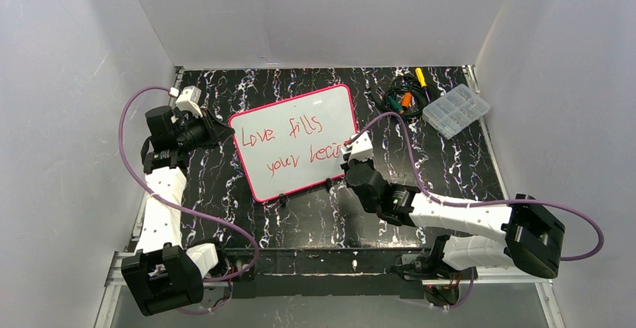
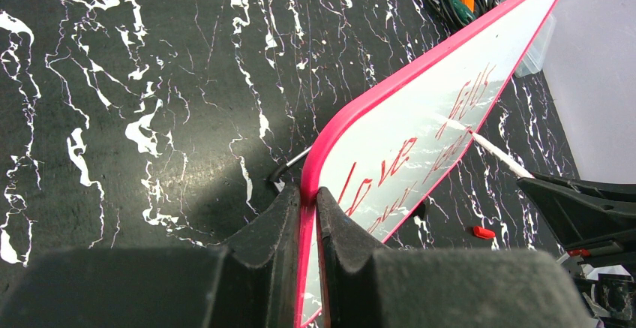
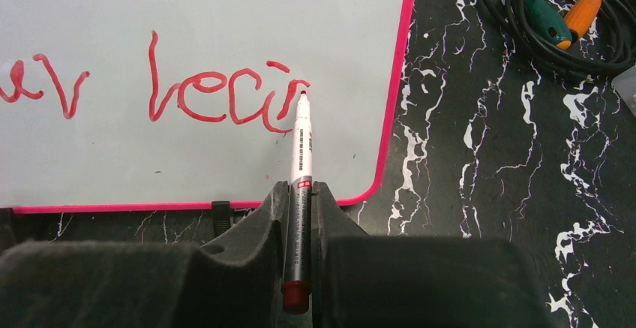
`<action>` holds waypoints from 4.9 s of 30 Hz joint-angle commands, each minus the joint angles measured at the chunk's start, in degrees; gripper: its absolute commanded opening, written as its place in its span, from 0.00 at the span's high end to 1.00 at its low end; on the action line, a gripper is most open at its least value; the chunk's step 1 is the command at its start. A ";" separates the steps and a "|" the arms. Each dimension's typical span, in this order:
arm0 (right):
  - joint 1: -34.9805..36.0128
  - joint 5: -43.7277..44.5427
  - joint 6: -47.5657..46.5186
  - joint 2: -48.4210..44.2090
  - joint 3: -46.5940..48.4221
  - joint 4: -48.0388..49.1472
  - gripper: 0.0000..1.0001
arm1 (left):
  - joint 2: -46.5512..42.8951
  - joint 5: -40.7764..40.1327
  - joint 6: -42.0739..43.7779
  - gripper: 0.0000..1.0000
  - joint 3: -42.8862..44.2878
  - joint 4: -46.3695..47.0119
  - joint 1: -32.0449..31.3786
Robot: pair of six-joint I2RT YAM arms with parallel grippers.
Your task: Write a sentence on the whiteboard
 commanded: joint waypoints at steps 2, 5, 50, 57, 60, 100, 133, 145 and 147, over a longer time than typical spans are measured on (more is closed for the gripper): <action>-0.30 0.84 0.72 1.93 1.70 0.90 0.99 | -1.14 1.14 -0.06 0.98 -0.69 -0.32 0.00; -0.37 2.05 1.08 2.11 1.76 0.82 0.99 | -1.18 1.20 -0.03 0.98 -0.69 -0.32 0.03; -2.57 -1.36 0.63 -0.58 0.58 1.65 0.99 | -1.42 1.01 0.04 0.98 -0.77 -0.32 -0.02; -2.37 -2.22 4.32 -1.70 -1.02 -0.77 0.99 | -1.44 0.98 0.02 0.98 -0.77 -0.32 -0.03; -2.01 -2.29 5.42 -1.84 -1.43 -1.73 0.99 | -1.40 1.00 0.03 0.98 -0.80 -0.32 -0.03; -1.19 4.11 5.54 -1.64 -1.22 -3.99 0.99 | -1.20 1.13 0.02 0.98 -0.76 -0.27 -0.02; -1.88 -10.56 1.84 -11.79 20.66 -48.33 0.99 | -9.92 -15.26 4.12 0.19 2.12 -10.20 -0.87; -12.95 -49.93 -5.01 -12.87 22.20 -49.76 0.99 | -13.06 -13.13 6.74 0.24 9.40 -21.04 -31.77; -15.33 -57.67 -5.55 -12.22 22.00 -49.00 0.99 | -12.78 -7.20 5.68 0.26 7.69 -19.47 -36.02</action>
